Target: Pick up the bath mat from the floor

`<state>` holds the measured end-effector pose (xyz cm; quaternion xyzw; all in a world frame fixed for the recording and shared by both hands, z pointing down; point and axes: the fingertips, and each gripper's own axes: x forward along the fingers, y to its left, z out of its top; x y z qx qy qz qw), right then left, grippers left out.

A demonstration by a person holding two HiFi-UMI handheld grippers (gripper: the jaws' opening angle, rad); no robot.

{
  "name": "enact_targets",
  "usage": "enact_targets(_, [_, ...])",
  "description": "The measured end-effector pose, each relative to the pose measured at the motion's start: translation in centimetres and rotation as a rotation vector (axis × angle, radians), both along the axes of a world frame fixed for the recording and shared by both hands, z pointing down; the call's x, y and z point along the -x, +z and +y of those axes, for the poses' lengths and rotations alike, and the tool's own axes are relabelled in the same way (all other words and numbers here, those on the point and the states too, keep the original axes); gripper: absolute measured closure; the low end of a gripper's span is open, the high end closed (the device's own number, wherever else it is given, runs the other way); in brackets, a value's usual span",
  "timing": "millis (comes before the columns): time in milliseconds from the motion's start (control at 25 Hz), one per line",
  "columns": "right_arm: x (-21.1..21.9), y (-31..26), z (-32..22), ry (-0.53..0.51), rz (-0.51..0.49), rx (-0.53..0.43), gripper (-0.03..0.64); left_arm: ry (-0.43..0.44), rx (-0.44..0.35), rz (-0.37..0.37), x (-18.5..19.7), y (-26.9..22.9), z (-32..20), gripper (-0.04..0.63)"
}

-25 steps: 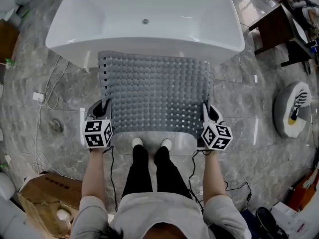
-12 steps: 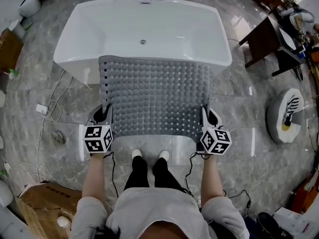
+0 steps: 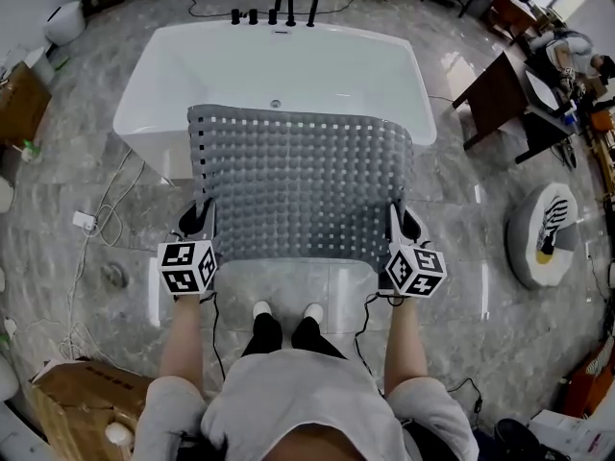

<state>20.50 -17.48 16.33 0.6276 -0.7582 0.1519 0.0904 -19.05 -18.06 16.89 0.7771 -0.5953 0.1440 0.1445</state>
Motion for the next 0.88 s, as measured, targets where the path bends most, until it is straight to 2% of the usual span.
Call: enact_targets(880, [-0.1,-9.3,2.5,-0.043,0.042,-0.189,0.58,-0.024,-0.215,-0.02,-0.4,-9.7,3.5,0.551])
